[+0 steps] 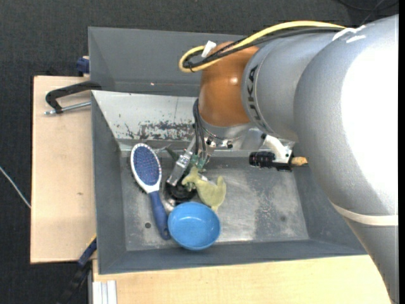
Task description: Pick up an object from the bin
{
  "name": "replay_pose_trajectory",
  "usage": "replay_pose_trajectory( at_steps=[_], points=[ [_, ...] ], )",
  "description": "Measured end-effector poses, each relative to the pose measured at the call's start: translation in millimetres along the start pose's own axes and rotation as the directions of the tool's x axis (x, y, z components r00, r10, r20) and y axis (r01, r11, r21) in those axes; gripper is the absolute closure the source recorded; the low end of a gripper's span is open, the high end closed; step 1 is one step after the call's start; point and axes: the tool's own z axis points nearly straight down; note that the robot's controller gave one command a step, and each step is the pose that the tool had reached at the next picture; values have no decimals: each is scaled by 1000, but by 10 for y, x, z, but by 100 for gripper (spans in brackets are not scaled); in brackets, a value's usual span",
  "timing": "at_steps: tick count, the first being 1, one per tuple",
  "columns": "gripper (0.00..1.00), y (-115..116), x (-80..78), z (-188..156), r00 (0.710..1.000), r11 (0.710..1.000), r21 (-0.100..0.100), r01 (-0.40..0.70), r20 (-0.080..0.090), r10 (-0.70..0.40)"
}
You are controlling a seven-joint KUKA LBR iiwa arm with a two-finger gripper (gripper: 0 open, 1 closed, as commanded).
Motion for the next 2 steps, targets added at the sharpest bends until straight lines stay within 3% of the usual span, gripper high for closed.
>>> replay_pose_trajectory(
  at_steps=[1,2],
  points=[
    [0,-90,-6,487,985,985,-9,173,2,-173],
    [100,-79,2,479,985,985,-11,175,3,-175]
  ],
)
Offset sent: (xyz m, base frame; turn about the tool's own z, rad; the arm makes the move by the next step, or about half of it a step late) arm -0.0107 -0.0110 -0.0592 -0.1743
